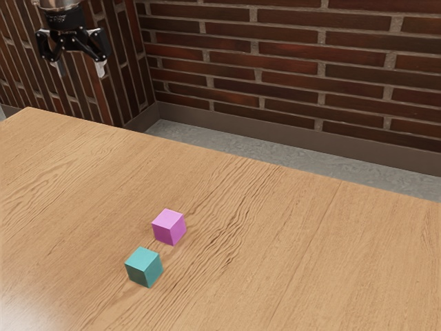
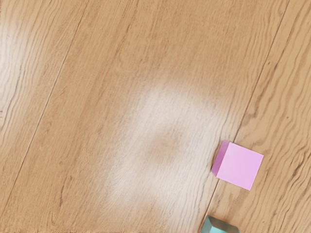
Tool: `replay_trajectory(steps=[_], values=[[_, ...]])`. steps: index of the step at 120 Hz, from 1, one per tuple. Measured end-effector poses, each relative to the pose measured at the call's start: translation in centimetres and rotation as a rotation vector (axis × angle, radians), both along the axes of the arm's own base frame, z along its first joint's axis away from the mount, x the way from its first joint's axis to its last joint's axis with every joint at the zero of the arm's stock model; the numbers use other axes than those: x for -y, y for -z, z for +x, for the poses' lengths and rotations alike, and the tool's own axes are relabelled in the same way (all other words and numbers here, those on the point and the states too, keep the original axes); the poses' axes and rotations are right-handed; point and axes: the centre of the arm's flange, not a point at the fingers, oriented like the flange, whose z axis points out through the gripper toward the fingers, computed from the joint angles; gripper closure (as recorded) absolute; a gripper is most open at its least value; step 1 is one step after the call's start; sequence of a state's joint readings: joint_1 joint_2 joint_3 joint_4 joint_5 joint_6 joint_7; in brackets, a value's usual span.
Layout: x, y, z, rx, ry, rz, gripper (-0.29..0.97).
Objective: Pick up the blue block with one arm, and put the blue block on the pink block with one arm
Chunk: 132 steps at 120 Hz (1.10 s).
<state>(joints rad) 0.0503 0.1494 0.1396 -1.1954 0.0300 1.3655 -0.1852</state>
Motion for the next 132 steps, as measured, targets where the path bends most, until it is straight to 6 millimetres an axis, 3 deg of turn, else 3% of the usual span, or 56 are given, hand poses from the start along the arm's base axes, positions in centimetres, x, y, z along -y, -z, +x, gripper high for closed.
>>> replay_trajectory(steps=[17, 21, 28, 36, 50, 70, 78, 88, 95, 106, 119, 132], values=[[0.1, -0.5, -0.2, 0.007, -0.018, 0.003, 0.0], [0.4, -4.1, -1.6, 0.079, -0.019, 0.01, 0.0], [1.8, -11.7, -6.0, 0.231, -0.006, 0.021, 0.0], [3.5, -15.0, -8.6, 0.291, 0.018, 0.018, 0.0], [5.9, -15.9, -9.5, 0.296, 0.057, 0.007, 0.0], [8.7, -14.4, -7.5, 0.275, 0.103, -0.003, 0.0], [9.4, -11.8, -5.8, 0.219, 0.111, -0.009, 0.0], [9.0, -6.8, -4.9, 0.107, 0.099, -0.021, 0.0], [8.3, -2.4, -5.9, 0.025, 0.09, -0.034, 0.0], [5.1, 4.3, -8.0, -0.061, 0.028, -0.063, 0.0], [5.4, 10.5, -10.6, -0.098, 0.028, -0.081, 0.0], [5.2, 18.4, -10.6, -0.134, 0.035, -0.047, 0.0]])
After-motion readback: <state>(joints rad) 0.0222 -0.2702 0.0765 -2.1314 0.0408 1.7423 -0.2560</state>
